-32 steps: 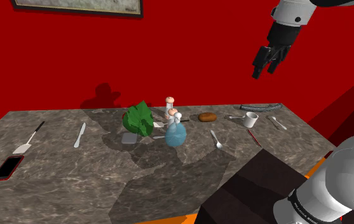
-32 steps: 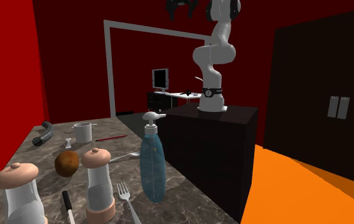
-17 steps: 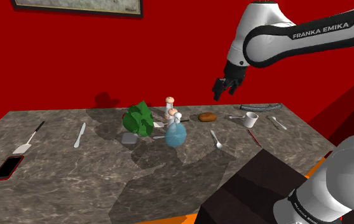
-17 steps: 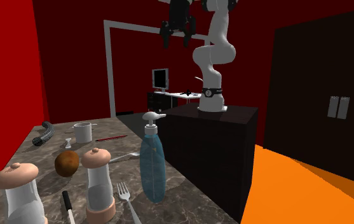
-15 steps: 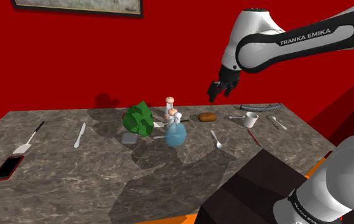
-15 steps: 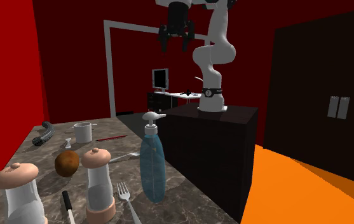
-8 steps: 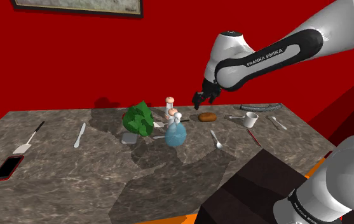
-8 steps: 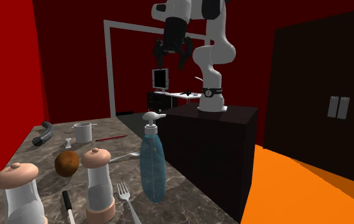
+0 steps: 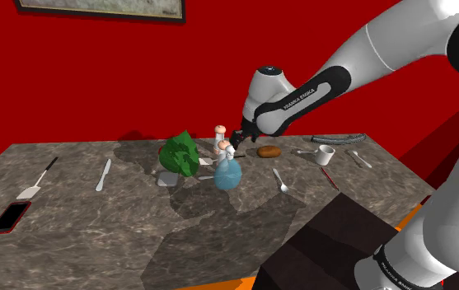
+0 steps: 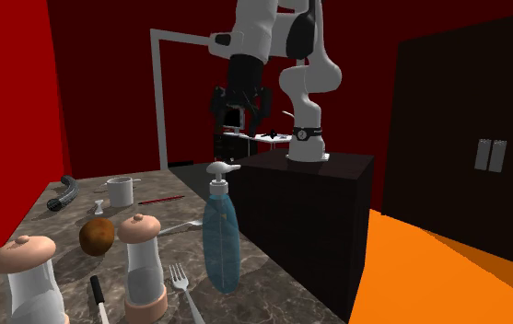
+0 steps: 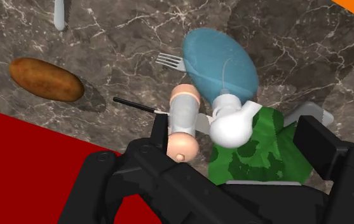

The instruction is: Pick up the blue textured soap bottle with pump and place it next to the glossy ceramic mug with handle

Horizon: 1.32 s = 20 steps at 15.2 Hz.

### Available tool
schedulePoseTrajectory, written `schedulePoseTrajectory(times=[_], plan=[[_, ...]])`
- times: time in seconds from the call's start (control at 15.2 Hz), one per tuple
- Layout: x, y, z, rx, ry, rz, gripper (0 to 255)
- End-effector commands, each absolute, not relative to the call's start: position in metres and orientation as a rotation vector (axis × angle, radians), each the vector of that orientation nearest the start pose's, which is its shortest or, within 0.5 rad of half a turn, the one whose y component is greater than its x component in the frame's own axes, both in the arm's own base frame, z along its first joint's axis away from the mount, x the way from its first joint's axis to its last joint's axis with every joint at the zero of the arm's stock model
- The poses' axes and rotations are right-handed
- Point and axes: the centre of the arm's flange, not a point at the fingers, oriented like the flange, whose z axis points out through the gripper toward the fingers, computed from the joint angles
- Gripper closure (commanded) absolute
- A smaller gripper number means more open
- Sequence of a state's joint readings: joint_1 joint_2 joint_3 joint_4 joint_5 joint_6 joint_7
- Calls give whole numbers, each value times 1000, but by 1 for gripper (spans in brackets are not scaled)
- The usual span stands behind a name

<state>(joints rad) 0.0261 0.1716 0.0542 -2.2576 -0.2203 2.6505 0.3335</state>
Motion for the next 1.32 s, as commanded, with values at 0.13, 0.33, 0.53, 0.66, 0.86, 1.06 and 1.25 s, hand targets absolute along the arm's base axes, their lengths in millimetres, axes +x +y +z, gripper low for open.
schedulePoseTrajectory(times=[0.13, 0.33, 0.53, 0.66, 0.86, 1.06, 1.25], plan=[[587, 61, 274, -3183, 116, -423, 0], [602, 65, 255, -3183, 116, -437, 0], [606, 63, 240, -3183, 116, -437, 0], [609, 63, 230, -3183, 116, -437, 0], [611, 62, 222, -3183, 116, -437, 0], [611, 62, 222, -3183, 116, -437, 0], [611, 62, 222, -3183, 116, -437, 0]])
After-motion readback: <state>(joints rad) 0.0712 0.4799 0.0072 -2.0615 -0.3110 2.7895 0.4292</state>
